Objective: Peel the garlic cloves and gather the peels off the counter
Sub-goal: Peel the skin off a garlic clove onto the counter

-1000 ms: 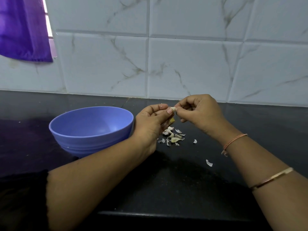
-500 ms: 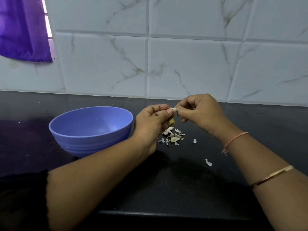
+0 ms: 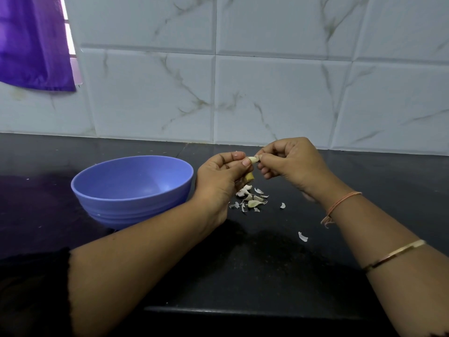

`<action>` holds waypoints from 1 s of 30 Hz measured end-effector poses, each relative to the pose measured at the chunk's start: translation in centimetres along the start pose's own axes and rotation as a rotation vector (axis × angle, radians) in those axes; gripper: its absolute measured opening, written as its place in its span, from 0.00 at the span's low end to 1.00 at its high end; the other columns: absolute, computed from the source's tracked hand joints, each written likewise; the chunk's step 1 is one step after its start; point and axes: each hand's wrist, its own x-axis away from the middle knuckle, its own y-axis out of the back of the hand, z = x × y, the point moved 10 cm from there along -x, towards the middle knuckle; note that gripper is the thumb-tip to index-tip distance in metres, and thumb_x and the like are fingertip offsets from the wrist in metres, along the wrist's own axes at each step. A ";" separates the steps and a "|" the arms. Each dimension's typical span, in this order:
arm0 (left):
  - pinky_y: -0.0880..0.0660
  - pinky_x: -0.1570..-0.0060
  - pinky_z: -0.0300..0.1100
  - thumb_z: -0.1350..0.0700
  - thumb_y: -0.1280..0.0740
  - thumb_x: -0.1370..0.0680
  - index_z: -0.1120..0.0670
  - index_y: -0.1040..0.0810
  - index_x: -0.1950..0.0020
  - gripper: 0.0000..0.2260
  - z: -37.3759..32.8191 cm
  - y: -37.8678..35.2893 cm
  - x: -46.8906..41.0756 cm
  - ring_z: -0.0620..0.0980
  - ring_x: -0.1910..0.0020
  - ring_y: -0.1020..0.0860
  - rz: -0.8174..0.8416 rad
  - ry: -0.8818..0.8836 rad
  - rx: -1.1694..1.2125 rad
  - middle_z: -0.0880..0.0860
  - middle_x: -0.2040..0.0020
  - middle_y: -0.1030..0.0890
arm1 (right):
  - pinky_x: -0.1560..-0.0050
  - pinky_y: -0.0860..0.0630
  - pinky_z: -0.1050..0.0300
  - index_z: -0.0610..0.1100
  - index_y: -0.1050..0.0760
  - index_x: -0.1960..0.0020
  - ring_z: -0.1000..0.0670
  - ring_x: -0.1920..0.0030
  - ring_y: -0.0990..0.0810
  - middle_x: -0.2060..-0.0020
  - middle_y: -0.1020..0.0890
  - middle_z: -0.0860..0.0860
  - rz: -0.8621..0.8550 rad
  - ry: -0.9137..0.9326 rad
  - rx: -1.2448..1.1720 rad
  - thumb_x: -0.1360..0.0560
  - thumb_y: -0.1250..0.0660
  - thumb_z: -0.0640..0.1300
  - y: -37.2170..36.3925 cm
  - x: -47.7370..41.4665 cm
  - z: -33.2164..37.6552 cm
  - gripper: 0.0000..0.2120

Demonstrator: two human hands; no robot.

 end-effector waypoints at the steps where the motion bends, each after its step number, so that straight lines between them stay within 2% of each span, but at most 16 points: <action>1: 0.20 0.63 0.35 0.67 0.33 0.26 0.58 0.24 0.57 0.05 0.0 -0.1 0.0 0.43 0.67 0.20 0.002 0.004 0.009 0.51 0.68 0.18 | 0.69 0.24 0.65 0.37 0.22 0.63 0.55 0.74 0.24 0.72 0.21 0.46 0.000 -0.014 -0.029 0.28 0.35 0.31 0.0 0.0 -0.2 0.07; 5: 0.20 0.63 0.35 0.67 0.34 0.26 0.58 0.24 0.55 0.04 0.4 -0.2 0.0 0.43 0.66 0.20 0.003 0.037 0.051 0.52 0.64 0.19 | 0.69 0.25 0.64 0.34 0.22 0.61 0.54 0.72 0.26 0.72 0.22 0.47 -0.003 -0.089 -0.153 0.27 0.35 0.33 -0.1 0.0 -1.1 0.05; 8: 0.21 0.65 0.34 0.65 0.35 0.25 0.58 0.24 0.54 0.03 0.7 0.0 -0.2 0.41 0.68 0.20 -0.009 0.075 0.096 0.51 0.63 0.18 | 0.70 0.26 0.65 0.36 0.23 0.63 0.54 0.72 0.27 0.72 0.24 0.47 -0.073 -0.139 -0.224 0.28 0.35 0.33 0.9 -0.2 -1.6 0.06; 13: 0.22 0.64 0.32 0.61 0.35 0.23 0.58 0.23 0.54 0.02 1.0 0.0 -0.3 0.39 0.69 0.21 -0.016 0.099 0.102 0.49 0.65 0.18 | 0.69 0.26 0.64 0.38 0.23 0.64 0.53 0.71 0.26 0.71 0.23 0.47 -0.037 -0.130 0.056 0.27 0.35 0.37 1.1 -0.2 -1.9 0.08; 18: 0.22 0.64 0.32 0.59 0.37 0.22 0.60 0.23 0.55 0.06 1.2 0.0 -0.2 0.38 0.70 0.21 -0.022 0.113 0.093 0.50 0.62 0.19 | 0.63 0.22 0.58 0.41 0.23 0.63 0.52 0.69 0.23 0.70 0.22 0.49 0.052 -0.074 0.272 0.30 0.30 0.39 0.1 -0.1 -1.9 0.04; 22: 0.22 0.64 0.33 0.58 0.37 0.22 0.58 0.22 0.58 0.08 1.2 0.0 -0.1 0.39 0.71 0.22 -0.029 0.123 0.083 0.50 0.66 0.18 | 0.57 0.21 0.55 0.43 0.22 0.60 0.51 0.64 0.22 0.67 0.21 0.48 0.083 -0.044 0.228 0.30 0.31 0.35 -0.4 -0.2 -1.8 0.04; 26: 0.22 0.68 0.32 0.56 0.37 0.22 0.56 0.22 0.59 0.09 1.3 0.3 -0.1 0.39 0.73 0.23 -0.044 0.134 0.063 0.48 0.70 0.19 | 0.59 0.22 0.56 0.38 0.22 0.55 0.50 0.67 0.21 0.68 0.19 0.46 0.048 -0.006 0.126 0.28 0.31 0.38 -0.4 -0.3 -1.1 0.03; 30: 0.22 0.67 0.33 0.55 0.36 0.22 0.57 0.22 0.60 0.09 1.2 0.4 0.0 0.39 0.73 0.23 -0.060 0.136 0.057 0.49 0.70 0.19 | 0.59 0.23 0.57 0.40 0.22 0.55 0.53 0.67 0.22 0.67 0.20 0.47 -0.006 0.064 0.058 0.28 0.32 0.37 0.0 -0.2 -0.1 0.02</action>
